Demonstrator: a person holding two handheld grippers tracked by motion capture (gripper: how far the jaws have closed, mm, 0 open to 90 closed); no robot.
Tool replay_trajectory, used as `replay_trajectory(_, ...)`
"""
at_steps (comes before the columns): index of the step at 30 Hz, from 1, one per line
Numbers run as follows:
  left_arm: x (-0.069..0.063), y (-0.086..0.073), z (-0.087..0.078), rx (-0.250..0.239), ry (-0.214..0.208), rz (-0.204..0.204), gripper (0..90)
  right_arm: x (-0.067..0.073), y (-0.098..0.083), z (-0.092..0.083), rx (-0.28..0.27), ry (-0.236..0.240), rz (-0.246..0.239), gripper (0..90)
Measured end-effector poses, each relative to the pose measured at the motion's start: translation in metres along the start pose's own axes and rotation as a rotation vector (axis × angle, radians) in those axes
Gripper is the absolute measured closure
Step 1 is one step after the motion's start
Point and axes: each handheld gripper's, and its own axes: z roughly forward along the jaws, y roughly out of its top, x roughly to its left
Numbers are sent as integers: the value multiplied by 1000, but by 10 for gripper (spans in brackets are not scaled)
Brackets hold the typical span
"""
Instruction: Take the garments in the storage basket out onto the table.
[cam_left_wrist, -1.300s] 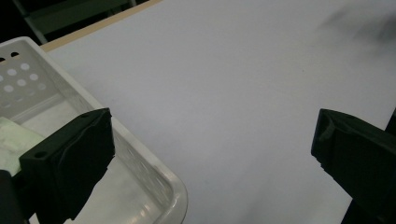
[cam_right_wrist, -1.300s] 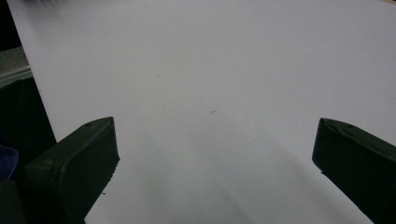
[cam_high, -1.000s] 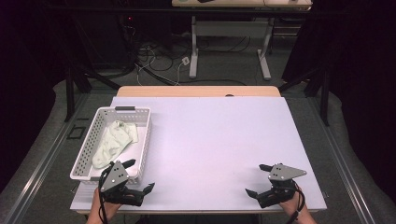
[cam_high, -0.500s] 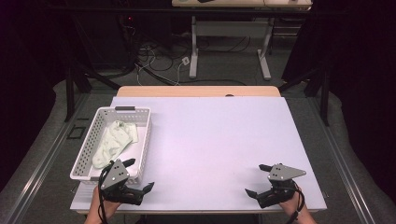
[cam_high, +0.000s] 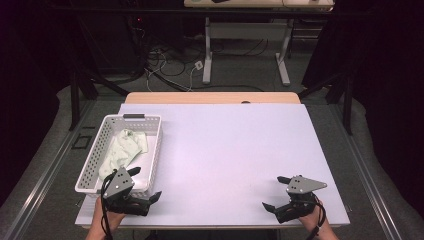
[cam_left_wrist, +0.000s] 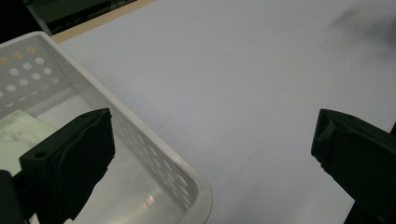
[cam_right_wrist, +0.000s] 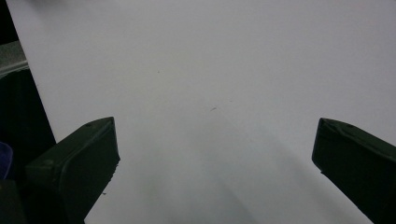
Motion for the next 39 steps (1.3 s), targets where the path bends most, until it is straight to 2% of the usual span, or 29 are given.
replay_trajectory(14, 9, 10, -2, 17, 25, 2, 0, 1, 1, 1, 7, -4, -3, 1)
replay_trajectory(18, 14, 14, -2, 24, 33, -3, 0, 1, 0, 3, -9, 1, -7, 2)
replay_trajectory(20, 17, 16, -2, 34, 54, -5, 0, 1, 0, 2, 8, 2, -8, 1)
replay_trajectory(24, 23, 19, -3, 45, 86, -8, 0, 1, 0, 2, 1, 2, -8, 2)
replay_trajectory(25, 27, 19, -2, 48, 82, -22, 0, 1, 0, 2, -1, 2, -8, 2)
replay_trajectory(26, 29, 19, -1, 52, 93, -24, 0, 1, 0, 2, 0, 2, -8, 1)
replay_trajectory(29, 33, 20, 0, 57, 86, -35, 0, 1, 0, 3, -8, 3, -6, 1)
replay_trajectory(30, 36, 20, 2, 56, 95, -40, 0, 1, 1, 2, 11, 9, -8, 1)
replay_trajectory(35, 44, 22, 5, 57, 94, -58, 0, 1, 0, 3, 12, 6, -10, 1)
replay_trajectory(39, 53, 25, 10, 83, 114, -83, 0, 1, 0, 3, 14, 7, -10, 1)
